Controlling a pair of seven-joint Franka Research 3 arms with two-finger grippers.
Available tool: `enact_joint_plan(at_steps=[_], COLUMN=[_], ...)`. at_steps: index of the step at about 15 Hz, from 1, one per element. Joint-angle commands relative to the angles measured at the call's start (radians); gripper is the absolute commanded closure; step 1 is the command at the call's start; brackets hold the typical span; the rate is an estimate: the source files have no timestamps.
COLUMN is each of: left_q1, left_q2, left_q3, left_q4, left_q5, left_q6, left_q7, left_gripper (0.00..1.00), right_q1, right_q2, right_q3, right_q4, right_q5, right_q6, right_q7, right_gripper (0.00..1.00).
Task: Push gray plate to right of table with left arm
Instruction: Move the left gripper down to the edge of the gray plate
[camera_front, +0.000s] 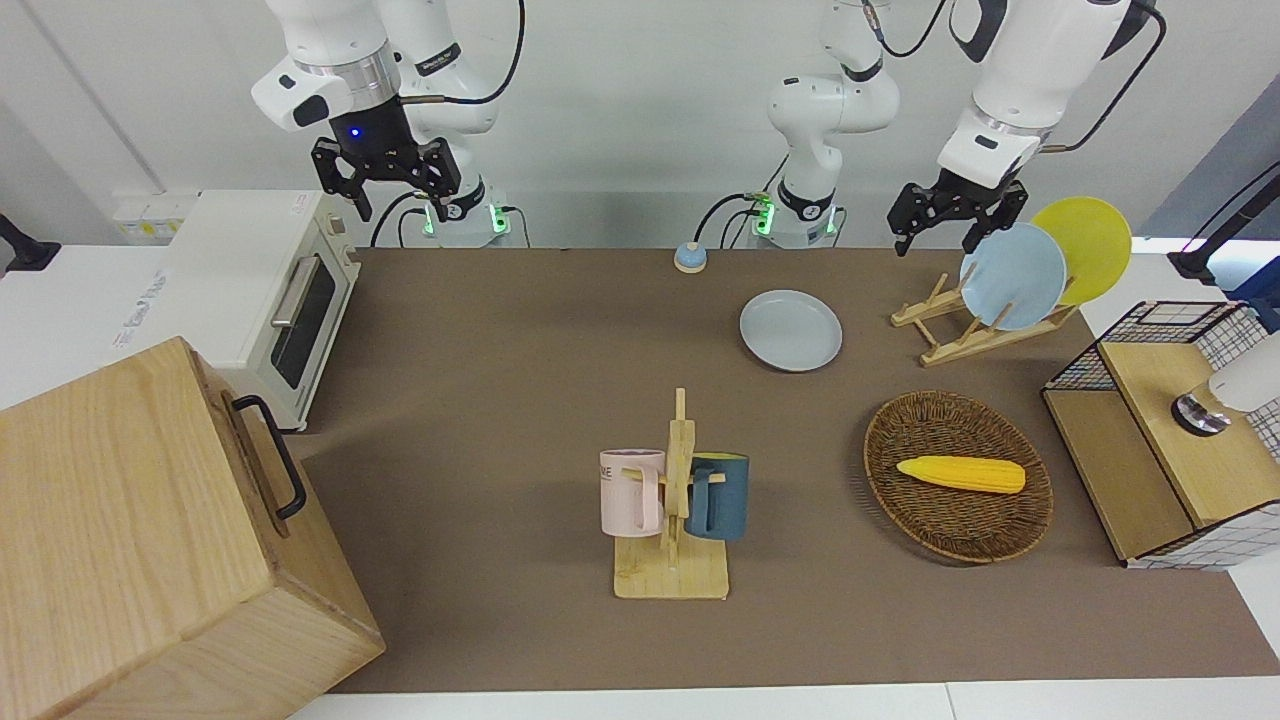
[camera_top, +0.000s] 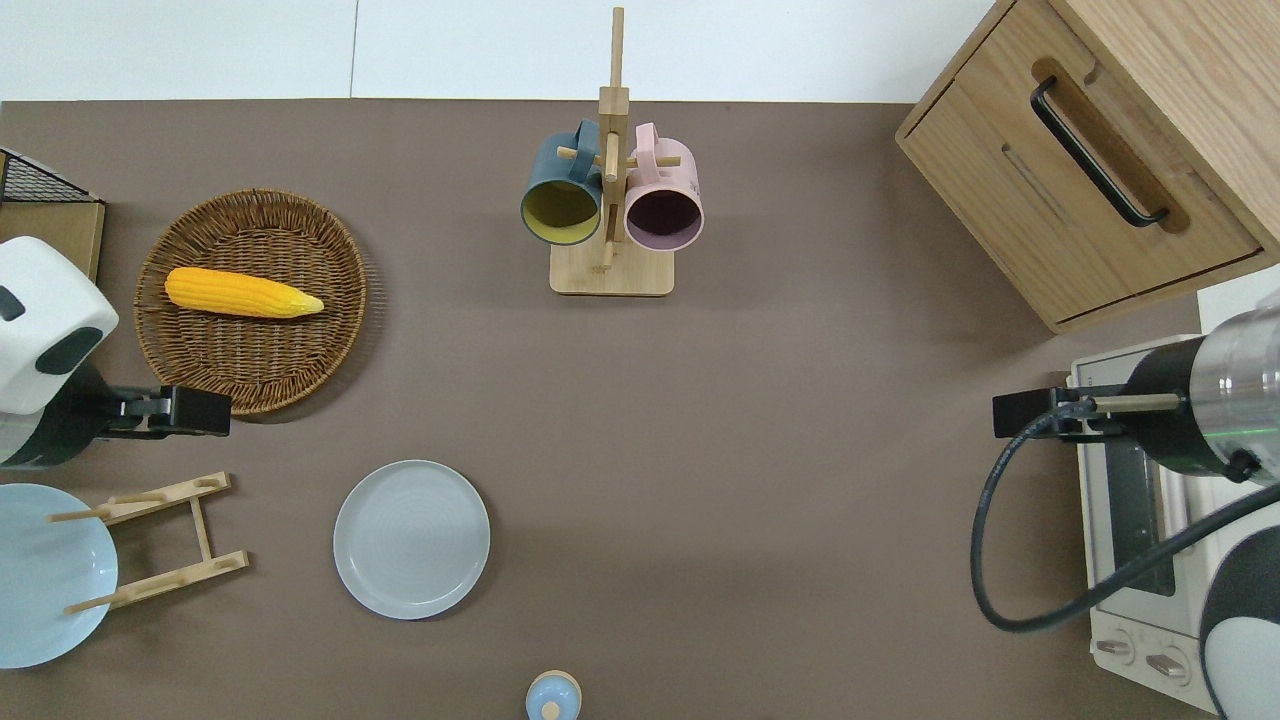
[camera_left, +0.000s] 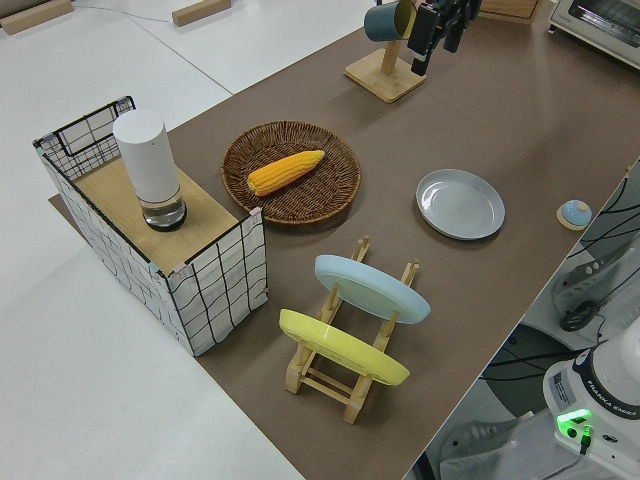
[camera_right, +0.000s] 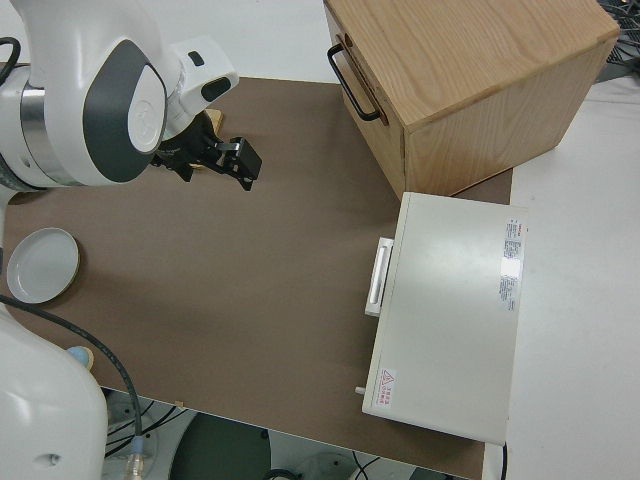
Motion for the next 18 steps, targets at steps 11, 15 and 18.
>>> enact_joint_plan(at_steps=[11, 15, 18], left_q1=[-0.02, -0.048, -0.048], left_q2=[-0.033, -0.023, -0.023], left_q3=[0.052, 0.092, 0.092], left_q4=[-0.315, -0.363, -0.412], left_q5=[-0.058, -0.057, -0.057], left_q6=[0.194, 0.243, 0.275], left_q7=[0.094, 0.094, 0.094], left_gripper=[0.03, 0.04, 0.07], right_q1=[-0.024, -0.024, -0.024], right_q2=[-0.027, -0.027, -0.027], right_q3=[0.014, 0.014, 0.014], right_q4=[-0.027, -0.027, -0.027], right_q5=[0.021, 0.021, 0.021], right_q6=[0.0, 0.0, 0.0], right_q7=[0.012, 0.01, 0.01], right_gripper=[0.005, 0.005, 0.005])
